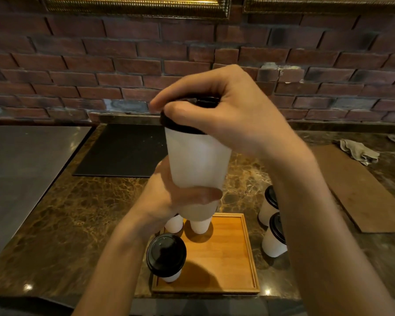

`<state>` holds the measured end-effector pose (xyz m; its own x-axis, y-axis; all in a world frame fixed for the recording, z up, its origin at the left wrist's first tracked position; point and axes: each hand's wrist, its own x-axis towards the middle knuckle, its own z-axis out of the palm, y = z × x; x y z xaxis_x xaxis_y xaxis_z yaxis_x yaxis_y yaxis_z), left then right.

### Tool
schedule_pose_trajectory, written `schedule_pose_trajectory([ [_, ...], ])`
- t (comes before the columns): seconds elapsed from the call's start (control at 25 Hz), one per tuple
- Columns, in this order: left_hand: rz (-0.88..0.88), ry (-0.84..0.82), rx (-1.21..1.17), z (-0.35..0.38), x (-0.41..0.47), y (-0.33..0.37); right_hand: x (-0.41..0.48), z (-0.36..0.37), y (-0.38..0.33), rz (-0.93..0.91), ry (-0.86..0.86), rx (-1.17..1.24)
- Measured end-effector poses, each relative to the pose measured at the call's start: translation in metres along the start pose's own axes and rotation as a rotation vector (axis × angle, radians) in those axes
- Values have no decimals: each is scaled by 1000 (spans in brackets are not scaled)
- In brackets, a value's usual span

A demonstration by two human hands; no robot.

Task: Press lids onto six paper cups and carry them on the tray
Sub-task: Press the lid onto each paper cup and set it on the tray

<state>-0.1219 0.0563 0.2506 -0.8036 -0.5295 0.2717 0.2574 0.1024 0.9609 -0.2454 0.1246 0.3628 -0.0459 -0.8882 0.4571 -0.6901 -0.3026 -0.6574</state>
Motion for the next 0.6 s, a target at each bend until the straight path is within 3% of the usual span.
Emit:
schedule_pose_trajectory([
  [0.12,20,224,158,7,5,-1,-3,27,-2,48,295,-362],
  [0.16,9,231,176,5,4,-2,-2,24,-3,25,292,-367],
  [0.28,-36,-29,13,-6,-2,0,0,-5,-3,-106,-112,17],
  [0.36,-42,-100,-17,-6,-5,0,-1,-15,-5,-119,-198,131],
  [0.6,34,219,71,13,3,-2,-4,19,-15,6,229,-230],
])
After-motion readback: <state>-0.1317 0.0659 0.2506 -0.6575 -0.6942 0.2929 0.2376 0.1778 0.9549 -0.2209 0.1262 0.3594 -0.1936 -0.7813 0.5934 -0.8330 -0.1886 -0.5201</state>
